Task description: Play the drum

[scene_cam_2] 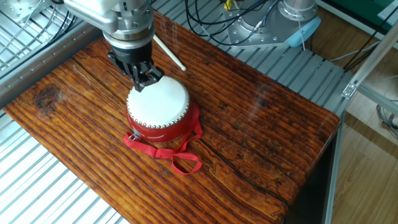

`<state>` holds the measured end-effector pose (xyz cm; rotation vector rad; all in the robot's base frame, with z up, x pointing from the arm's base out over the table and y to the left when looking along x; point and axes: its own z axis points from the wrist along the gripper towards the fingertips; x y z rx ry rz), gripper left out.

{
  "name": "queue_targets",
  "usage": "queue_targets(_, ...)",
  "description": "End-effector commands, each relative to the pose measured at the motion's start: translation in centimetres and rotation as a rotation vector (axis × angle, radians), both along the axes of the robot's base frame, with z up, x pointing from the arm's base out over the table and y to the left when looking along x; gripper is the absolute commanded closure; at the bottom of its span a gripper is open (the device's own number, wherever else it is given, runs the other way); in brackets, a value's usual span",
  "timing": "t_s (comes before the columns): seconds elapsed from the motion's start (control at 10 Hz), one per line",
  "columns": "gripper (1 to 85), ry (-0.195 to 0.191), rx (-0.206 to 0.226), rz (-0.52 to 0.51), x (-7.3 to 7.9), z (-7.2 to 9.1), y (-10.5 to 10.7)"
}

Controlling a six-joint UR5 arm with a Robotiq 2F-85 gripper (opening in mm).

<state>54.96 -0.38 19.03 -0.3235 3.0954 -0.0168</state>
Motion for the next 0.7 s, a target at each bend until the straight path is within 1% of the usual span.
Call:
queue_targets(0.0, 84.7, 0.006, 0.039, 0.115, 0.0, -0.5, 0.8)
queue_targets(0.1, 84.7, -0.023, 0.031, 0.141, 0.9, -0.8, 0.7)
queue_targets(0.2, 84.7, -0.041, 0.042, 0.150, 1.4, -0.8, 1.2)
queue_targets(0.3, 84.7, -0.057, 0.035, 0.160, 1.8, -0.7, 1.3)
queue_targets(0.4, 84.7, -0.066, 0.028, 0.174, 2.0, -0.6, 1.1)
queue_targets(0.5, 84.7, -0.081, 0.002, 0.187, 2.6, -0.8, 0.5)
queue_targets(0.6, 84.7, -0.094, -0.006, 0.183, 3.1, -1.3, 0.4)
